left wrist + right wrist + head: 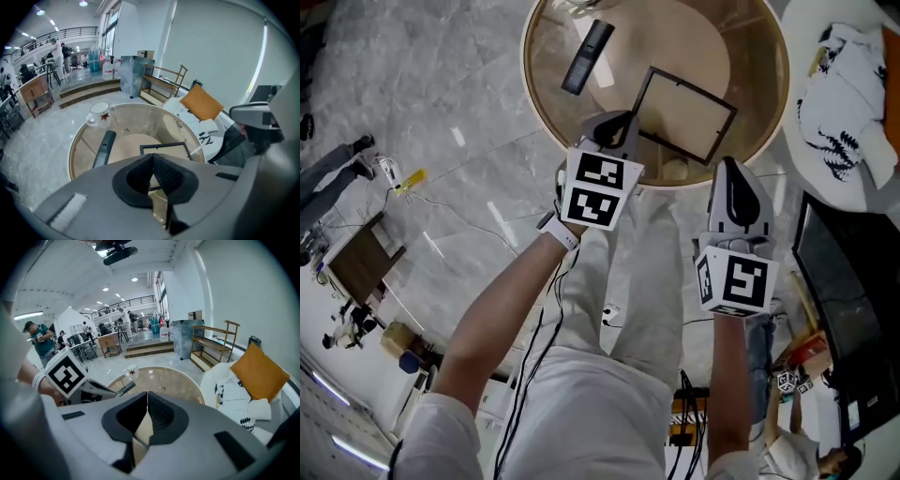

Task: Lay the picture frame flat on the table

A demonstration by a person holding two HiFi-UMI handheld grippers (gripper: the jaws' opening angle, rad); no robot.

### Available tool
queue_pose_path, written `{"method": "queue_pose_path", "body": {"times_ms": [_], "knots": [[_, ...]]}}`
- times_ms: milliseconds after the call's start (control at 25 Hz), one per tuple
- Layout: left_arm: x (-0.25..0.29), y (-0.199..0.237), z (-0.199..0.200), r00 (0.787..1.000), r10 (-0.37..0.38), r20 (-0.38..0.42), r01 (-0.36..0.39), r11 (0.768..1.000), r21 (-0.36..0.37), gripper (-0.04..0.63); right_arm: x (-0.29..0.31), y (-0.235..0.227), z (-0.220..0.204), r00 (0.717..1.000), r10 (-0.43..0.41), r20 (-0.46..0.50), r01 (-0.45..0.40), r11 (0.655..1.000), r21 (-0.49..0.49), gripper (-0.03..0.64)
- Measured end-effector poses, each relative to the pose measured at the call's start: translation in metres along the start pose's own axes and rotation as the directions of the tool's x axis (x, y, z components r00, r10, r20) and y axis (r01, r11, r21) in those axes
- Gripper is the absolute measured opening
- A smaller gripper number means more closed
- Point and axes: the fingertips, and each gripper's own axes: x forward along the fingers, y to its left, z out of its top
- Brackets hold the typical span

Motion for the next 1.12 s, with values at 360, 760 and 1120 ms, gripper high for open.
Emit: {"method": "queue_pose_path", "body": {"times_ms": [360,760,1120], "knots": [[-0.101,-0.018,0.058,0.992,0.003,0.129,-0.001,1.000,-0.020,0.005,-0.059,0.001,0.054,0.999,-0.019,0.048,0.020,1.000,-0.014,0.006],[-0.216,-0.047,0.117,0.964,-0.014,0.266,0.017,1.000,-0.008,0.005,-0.126,0.006,0.113,0.996,-0.025,0.091,0.028,0.999,-0.026,0.006],[-0.298,-0.066,0.156,0.925,-0.027,0.380,0.017,0.999,0.031,0.005,-0.187,0.024,0.172,0.986,-0.022,0.164,0.033,0.998,-0.062,0.006]]}}
